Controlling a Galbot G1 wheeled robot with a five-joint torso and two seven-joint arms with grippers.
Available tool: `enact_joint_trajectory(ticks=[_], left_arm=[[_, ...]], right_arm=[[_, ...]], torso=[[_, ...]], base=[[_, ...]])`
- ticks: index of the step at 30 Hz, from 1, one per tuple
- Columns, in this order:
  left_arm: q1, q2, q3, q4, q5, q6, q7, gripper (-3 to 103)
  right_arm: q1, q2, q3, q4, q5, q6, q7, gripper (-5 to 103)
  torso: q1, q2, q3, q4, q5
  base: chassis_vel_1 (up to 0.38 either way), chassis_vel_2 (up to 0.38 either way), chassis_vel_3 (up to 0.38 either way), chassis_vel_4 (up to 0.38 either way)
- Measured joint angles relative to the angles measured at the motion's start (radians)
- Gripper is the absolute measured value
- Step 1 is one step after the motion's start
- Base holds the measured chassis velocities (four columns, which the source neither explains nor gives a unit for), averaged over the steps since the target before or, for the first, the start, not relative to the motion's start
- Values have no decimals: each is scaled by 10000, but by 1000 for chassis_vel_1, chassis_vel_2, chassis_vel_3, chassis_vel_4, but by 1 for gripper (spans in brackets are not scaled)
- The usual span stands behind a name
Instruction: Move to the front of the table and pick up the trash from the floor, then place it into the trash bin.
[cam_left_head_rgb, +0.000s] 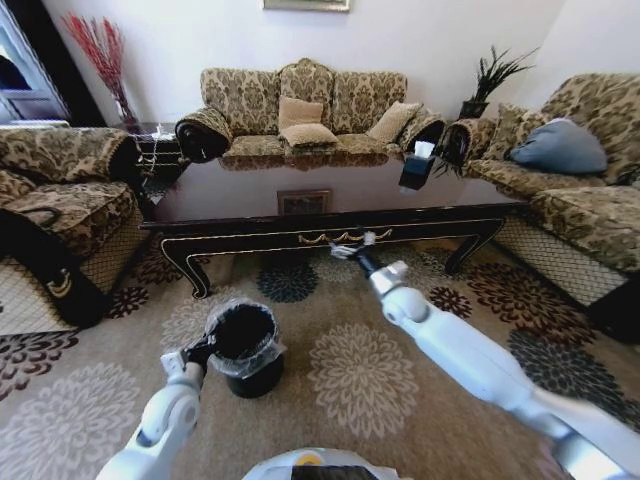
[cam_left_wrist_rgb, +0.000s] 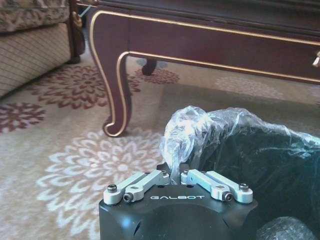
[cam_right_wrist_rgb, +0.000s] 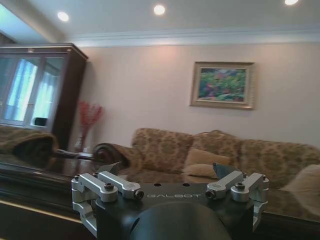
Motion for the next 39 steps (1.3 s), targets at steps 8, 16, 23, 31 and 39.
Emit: enact_joint_trajectory(ticks=[8,16,23,31,39], left_arm=[[1278,-95,-815,-64,741,-781,278,4],[1553,-657,-1668,366,1030,-1315,528,4],[1510,-1022,-1788,492,527,-1143,418,4],[1169,-1663,-1446,1093,792,-1267,516,3],[1933,-1933,-1766,156,1800,-1545,303,30]], right_arm=[[-2596,112,3378,399,-714,-51,-454,100],[-4659,461,5492,1644,-745,-355,278,100],[-5678,622,6060,2280,-1081,-226,480,100],[-6058,782,6309,2417,-816,448,523,100],[-6554,669,6826,2351,-730,802,363,100]], torso=[[0,0,0,7,1],[0,0,0,6,-2],[-1,1,1,6,-2],[0,0,2,6,-5],[-1,1,0,7,1]], base=[[0,0,0,0],[0,0,0,0],[0,0,0,0],[0,0,0,0],[0,0,0,0]])
